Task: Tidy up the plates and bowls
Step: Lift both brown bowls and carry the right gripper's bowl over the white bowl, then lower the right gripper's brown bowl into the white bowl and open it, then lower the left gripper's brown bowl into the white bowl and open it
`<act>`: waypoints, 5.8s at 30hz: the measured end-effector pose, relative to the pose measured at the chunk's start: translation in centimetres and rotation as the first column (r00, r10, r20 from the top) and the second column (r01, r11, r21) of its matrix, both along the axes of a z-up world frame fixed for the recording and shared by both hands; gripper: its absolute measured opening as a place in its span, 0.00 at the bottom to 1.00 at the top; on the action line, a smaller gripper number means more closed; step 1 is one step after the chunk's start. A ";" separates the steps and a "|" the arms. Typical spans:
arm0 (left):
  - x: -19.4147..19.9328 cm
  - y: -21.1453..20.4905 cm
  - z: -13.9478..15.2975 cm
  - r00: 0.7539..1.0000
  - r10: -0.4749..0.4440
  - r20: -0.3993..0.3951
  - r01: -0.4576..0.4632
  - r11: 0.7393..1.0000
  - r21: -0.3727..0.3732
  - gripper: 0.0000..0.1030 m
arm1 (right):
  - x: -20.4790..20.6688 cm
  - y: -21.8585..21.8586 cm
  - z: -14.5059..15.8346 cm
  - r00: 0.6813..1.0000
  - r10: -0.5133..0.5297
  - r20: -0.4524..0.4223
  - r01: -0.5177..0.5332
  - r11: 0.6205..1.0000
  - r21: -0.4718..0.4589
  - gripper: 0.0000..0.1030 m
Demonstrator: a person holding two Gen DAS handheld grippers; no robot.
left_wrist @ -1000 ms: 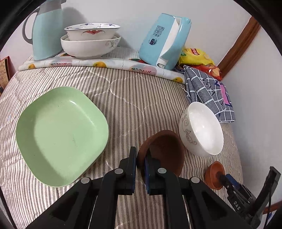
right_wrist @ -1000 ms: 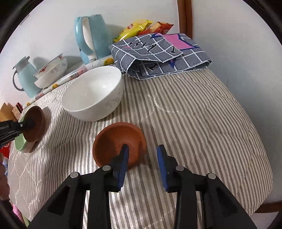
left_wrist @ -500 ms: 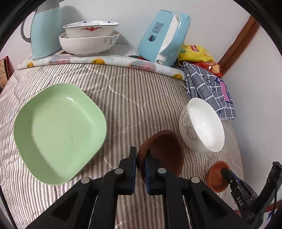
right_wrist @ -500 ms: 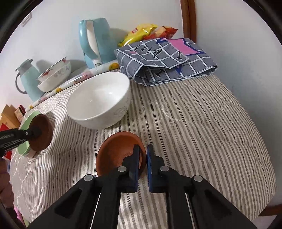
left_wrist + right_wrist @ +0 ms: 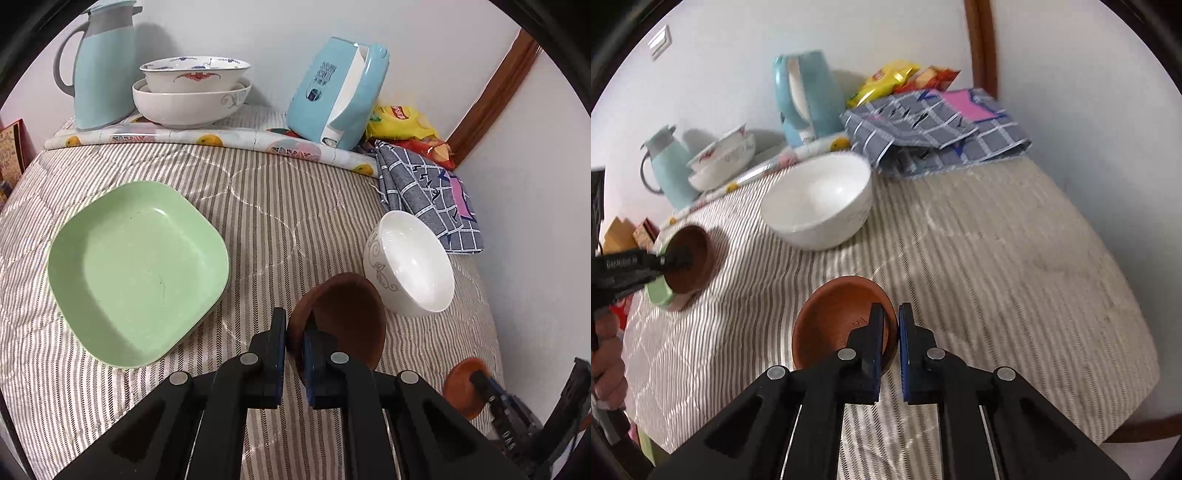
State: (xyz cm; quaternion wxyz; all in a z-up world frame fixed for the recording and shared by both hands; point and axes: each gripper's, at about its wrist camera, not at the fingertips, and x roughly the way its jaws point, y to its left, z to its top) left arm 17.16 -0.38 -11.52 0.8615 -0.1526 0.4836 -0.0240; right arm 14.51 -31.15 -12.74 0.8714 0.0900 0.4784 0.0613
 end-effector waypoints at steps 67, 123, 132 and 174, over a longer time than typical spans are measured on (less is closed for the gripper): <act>5.7 0.0 1.8 1.000 -0.011 0.029 0.009 0.997 0.075 0.08 | 12.1 5.4 0.9 0.997 0.073 0.033 -0.072 0.997 -0.011 0.08; 8.5 -1.1 0.9 0.999 -0.047 0.009 0.046 0.997 0.068 0.08 | 12.9 2.1 2.4 0.993 0.076 0.092 -0.069 0.995 -0.070 0.40; 9.2 -5.0 2.1 0.993 -0.117 0.027 0.115 0.991 0.066 0.08 | 10.1 -3.5 2.7 0.994 -0.028 0.104 0.035 0.997 -0.064 0.41; 12.5 -11.6 -2.9 0.977 -0.180 -0.112 0.187 0.981 0.056 0.10 | 6.6 -5.9 1.0 0.997 -0.009 0.083 0.014 0.998 -0.055 0.43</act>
